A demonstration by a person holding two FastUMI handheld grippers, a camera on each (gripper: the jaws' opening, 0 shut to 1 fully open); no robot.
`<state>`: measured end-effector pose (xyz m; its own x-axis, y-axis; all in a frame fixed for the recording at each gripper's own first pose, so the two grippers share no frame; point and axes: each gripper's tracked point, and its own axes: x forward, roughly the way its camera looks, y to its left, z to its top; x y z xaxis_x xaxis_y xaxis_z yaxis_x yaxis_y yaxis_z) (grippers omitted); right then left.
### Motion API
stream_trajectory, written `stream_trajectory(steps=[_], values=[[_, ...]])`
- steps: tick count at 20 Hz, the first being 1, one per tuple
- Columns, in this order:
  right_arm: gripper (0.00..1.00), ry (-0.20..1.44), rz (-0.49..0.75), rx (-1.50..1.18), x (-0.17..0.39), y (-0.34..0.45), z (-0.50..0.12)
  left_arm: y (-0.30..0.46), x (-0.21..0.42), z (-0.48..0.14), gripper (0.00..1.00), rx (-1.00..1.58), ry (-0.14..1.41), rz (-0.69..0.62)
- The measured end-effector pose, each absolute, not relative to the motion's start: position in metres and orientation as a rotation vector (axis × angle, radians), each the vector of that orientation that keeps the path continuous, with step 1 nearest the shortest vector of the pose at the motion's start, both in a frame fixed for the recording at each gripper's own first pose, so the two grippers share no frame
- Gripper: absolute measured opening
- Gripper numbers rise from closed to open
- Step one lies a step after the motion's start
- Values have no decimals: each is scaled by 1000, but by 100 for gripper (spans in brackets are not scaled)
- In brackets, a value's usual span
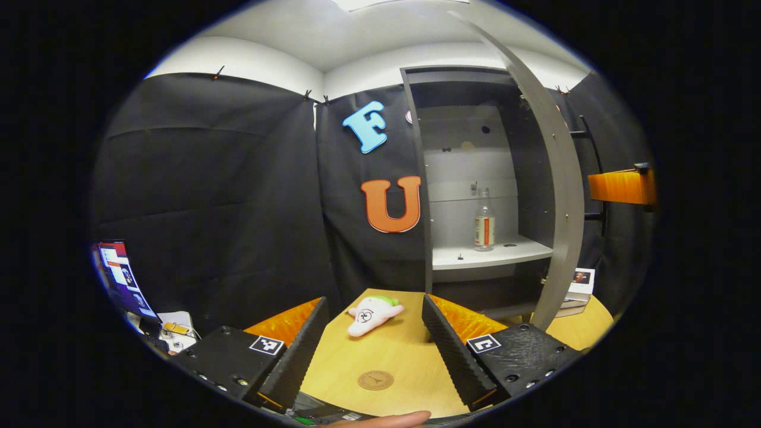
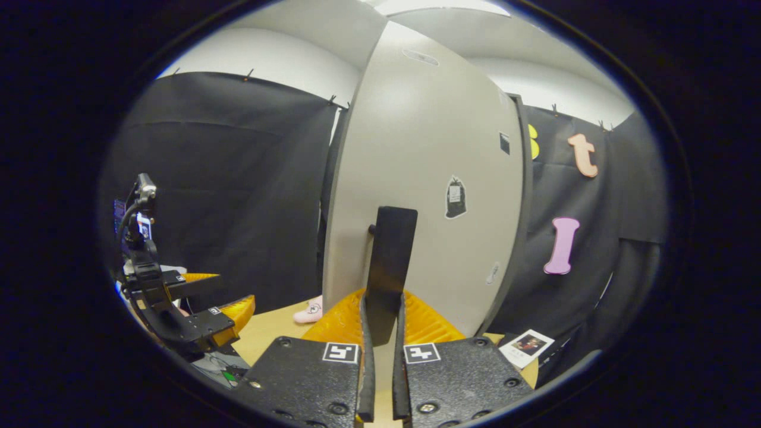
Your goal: Open the cabinet door with the right hand, grasp the bottle in the cabinet with the left hand and place it on the coaster, then close the cabinet door with the right hand.
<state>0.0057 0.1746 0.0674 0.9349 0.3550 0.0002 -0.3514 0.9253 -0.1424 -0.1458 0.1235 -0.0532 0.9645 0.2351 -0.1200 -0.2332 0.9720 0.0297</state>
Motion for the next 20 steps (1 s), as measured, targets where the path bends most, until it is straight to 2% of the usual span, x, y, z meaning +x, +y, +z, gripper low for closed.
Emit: stream_trajectory(steps=[5, 6, 7, 13, 16, 20], values=[[14, -54, 254, -174, 3, 153, 69, 73, -141, -40, 96, 20, 106, 153], [14, -62, 216, -210, 8, 146, 70, 62, -139, -36, 100, 30, 97, 137], [13, -68, 180, -242, 10, 140, 71, 51, -137, -33, 96, 41, 92, 118], [13, -81, 85, -244, 11, 127, 73, -5, -112, -22, 95, 89, 60, 24], [13, -71, 59, -166, 14, 127, 72, -31, -80, -17, 95, 86, 39, -37], [13, -30, 11, -23, 11, 128, 72, -46, -11, -5, 95, 70, 7, -55]])
